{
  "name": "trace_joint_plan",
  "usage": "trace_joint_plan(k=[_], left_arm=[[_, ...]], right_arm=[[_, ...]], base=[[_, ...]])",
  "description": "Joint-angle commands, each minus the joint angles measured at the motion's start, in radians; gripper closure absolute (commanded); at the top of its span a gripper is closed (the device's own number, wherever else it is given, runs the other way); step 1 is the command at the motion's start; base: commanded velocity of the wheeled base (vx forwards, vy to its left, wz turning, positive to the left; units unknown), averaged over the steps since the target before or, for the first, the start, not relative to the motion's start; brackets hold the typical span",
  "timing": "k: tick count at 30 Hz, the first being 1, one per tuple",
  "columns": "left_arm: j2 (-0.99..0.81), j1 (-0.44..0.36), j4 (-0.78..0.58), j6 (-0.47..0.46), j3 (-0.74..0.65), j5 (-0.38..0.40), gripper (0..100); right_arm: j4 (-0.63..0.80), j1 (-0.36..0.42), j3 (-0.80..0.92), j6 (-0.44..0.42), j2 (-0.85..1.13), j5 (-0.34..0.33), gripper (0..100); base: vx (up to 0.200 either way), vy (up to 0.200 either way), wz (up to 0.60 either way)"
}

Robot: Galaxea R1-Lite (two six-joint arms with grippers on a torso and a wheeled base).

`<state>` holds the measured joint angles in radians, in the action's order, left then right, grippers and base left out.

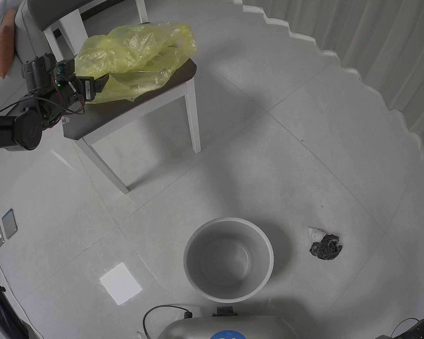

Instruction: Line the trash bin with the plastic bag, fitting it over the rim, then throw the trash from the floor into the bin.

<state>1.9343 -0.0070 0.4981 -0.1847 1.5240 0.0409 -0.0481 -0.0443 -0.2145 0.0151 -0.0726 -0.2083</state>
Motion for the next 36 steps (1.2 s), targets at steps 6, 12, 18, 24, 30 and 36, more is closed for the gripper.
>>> trace_joint_plan(k=[6,12,18,24,30,36], left_arm=[[0.032,0.032,0.002,0.010,0.031,0.007,0],[0.038,0.025,0.002,0.025,0.044,0.008,100],[0.032,0.019,0.002,0.062,0.047,0.010,100],[-0.026,-0.008,0.016,0.087,0.028,0.022,100],[-0.196,-0.105,0.011,0.077,-0.038,0.114,100],[-0.370,-0.274,-0.055,0.025,-0.104,0.152,100]], right_arm=[[-0.001,0.000,0.000,0.005,0.000,0.000,0],[-0.001,0.000,0.000,0.006,0.000,0.000,0],[0.004,0.000,-0.009,0.006,-0.003,-0.002,0],[-0.001,-0.003,-0.121,-0.017,-0.085,-0.014,0],[-0.001,-0.002,-0.332,-0.024,-0.317,-0.025,0],[0.008,0.006,-0.511,-0.018,-0.515,-0.118,0]], base=[[0.000,0.000,0.00],[0.000,0.000,0.00],[0.000,0.000,0.00],[0.000,0.000,0.00],[0.000,0.000,0.00],[0.000,0.000,0.00]])
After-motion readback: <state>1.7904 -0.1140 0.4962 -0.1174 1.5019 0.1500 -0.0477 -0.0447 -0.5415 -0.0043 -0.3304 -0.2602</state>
